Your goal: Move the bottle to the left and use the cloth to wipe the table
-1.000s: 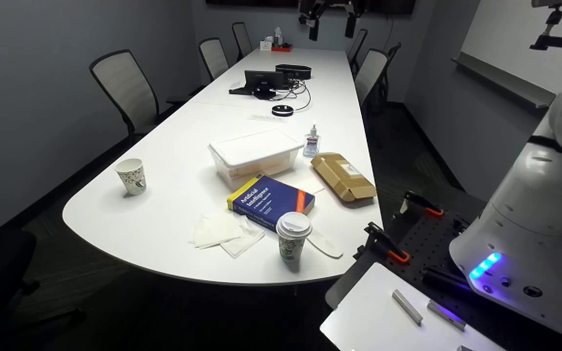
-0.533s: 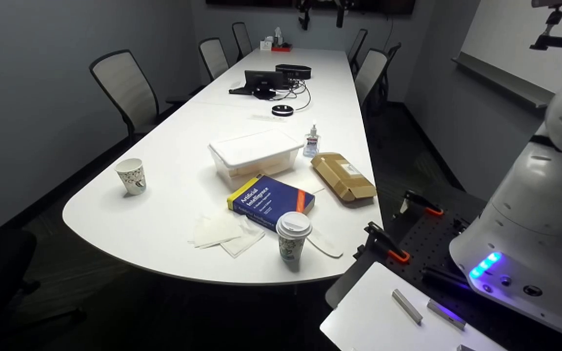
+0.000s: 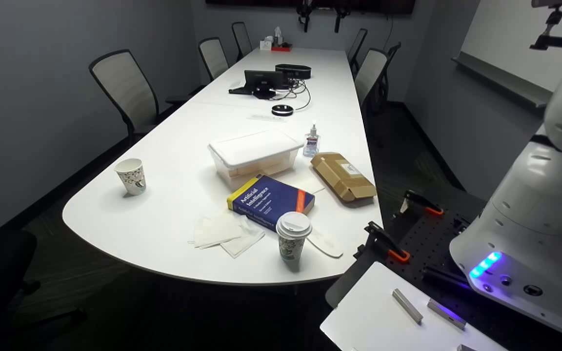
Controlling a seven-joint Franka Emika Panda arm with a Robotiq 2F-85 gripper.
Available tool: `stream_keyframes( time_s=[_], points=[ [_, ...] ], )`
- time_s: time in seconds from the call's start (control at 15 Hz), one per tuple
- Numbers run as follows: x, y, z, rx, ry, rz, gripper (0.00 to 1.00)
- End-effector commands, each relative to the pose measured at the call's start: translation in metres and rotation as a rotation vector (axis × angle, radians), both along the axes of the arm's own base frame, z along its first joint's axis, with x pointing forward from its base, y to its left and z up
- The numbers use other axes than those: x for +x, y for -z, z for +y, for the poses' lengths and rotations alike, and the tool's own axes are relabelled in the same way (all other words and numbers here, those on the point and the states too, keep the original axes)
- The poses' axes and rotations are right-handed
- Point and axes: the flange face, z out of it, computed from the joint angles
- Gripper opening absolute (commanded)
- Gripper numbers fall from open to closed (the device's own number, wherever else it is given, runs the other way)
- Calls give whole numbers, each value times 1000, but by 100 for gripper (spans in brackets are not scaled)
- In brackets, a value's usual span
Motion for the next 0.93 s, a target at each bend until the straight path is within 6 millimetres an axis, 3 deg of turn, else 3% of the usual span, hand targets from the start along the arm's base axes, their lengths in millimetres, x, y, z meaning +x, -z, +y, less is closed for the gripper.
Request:
stream_keyframes(
  time_s=[0.0, 0.47, 0.87],
  points=[
    [4, 3, -5, 4, 8, 3, 100],
    [13, 6, -8, 4, 17, 6, 100],
    [46, 39, -45, 4, 27, 33, 100]
  ],
)
